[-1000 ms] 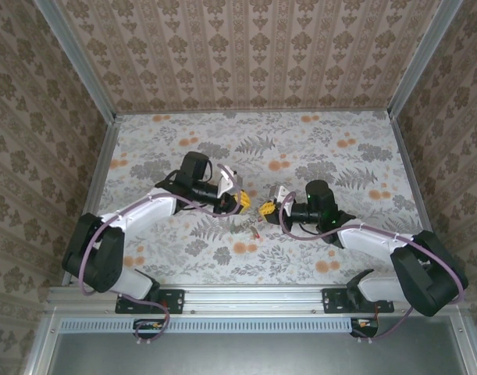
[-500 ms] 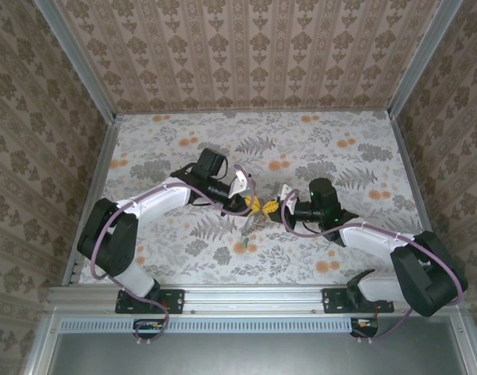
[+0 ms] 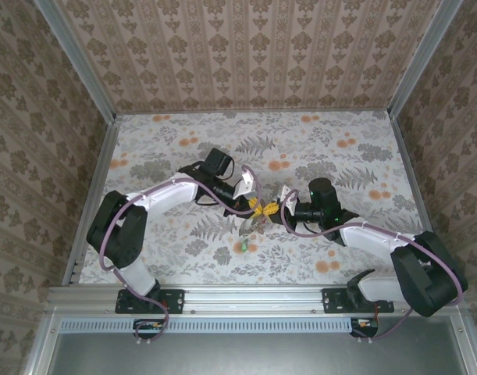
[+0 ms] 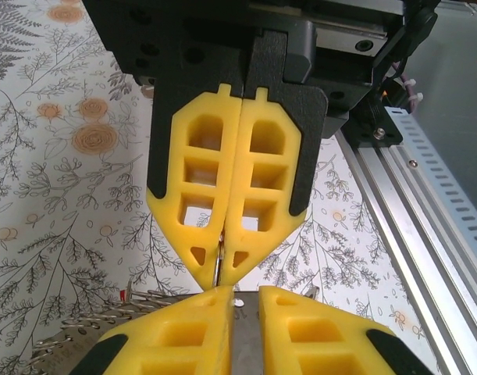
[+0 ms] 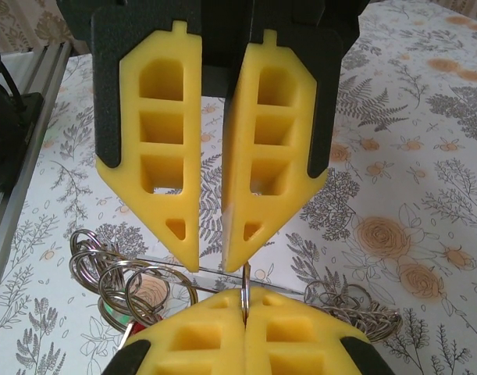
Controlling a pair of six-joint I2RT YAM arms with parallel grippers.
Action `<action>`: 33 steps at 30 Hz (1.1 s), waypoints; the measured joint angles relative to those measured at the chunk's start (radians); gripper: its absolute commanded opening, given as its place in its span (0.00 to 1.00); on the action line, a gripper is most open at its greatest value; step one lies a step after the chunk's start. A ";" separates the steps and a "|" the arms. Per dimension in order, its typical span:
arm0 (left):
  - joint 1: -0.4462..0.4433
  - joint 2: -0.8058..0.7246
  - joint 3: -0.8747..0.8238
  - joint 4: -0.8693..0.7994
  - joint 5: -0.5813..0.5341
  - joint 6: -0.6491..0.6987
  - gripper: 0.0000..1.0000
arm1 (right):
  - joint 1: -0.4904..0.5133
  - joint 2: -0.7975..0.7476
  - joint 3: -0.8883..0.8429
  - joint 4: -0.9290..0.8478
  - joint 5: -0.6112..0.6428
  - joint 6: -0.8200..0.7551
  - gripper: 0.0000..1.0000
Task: Put the keys on the keyring
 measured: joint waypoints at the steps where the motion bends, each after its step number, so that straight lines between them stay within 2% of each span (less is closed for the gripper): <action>1: 0.000 0.001 0.000 0.000 -0.001 0.000 0.17 | -0.002 0.000 0.000 -0.002 0.000 0.000 0.00; 33: 0.013 -0.059 -0.077 0.175 -0.080 -0.069 0.21 | -0.011 0.000 0.006 -0.017 -0.008 -0.026 0.00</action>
